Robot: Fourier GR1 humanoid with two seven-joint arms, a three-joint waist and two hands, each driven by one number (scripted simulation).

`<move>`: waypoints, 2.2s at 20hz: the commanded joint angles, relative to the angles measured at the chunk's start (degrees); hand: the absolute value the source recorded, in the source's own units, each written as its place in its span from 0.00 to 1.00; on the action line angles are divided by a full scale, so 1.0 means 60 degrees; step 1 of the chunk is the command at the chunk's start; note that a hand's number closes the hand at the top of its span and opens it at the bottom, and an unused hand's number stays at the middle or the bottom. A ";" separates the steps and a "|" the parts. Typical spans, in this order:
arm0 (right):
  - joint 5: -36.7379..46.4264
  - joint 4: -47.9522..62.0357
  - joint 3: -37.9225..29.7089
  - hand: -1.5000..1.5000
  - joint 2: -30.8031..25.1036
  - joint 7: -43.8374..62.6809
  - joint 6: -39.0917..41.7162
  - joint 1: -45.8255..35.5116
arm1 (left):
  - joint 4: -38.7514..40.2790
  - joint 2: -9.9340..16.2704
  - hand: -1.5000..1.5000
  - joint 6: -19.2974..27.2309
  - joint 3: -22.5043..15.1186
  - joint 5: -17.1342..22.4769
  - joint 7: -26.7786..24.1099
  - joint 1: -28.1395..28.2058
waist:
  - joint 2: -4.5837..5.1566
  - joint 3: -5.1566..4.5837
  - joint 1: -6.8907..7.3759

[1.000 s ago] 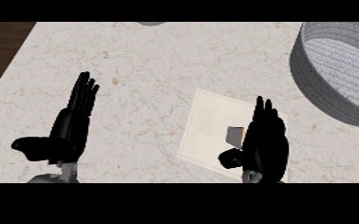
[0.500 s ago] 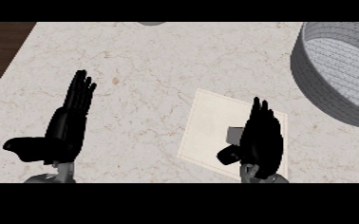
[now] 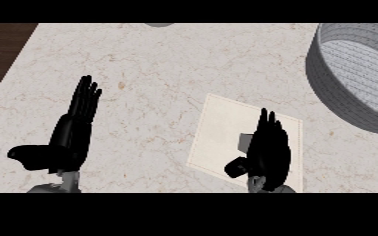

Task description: Pick the cupcake from the placemat and place it in the basket

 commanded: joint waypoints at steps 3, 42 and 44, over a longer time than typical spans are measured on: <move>-0.0310 0.0301 0.0034 0.00 0.0117 0.2302 -0.0509 -0.0528 | 0.0173 0.0094 0.50 -0.0191 0.0287 0.0072 -0.0082 -0.0027 | 0.0002 0.0002 -0.0007; -0.0935 0.7918 -0.3973 1.00 -0.1801 -0.1481 -0.1568 -0.5993 | 0.0038 -0.0527 0.50 -0.0544 -0.0111 -0.0499 0.0190 -0.0750 | 0.0375 0.0042 0.0905; -0.0637 0.8479 -0.4087 1.00 -0.1568 -0.1703 -0.2527 -0.6392 | 0.0228 -0.0700 0.50 -0.0436 -0.0169 -0.0562 0.0019 -0.0557 | 0.0366 0.0040 0.0917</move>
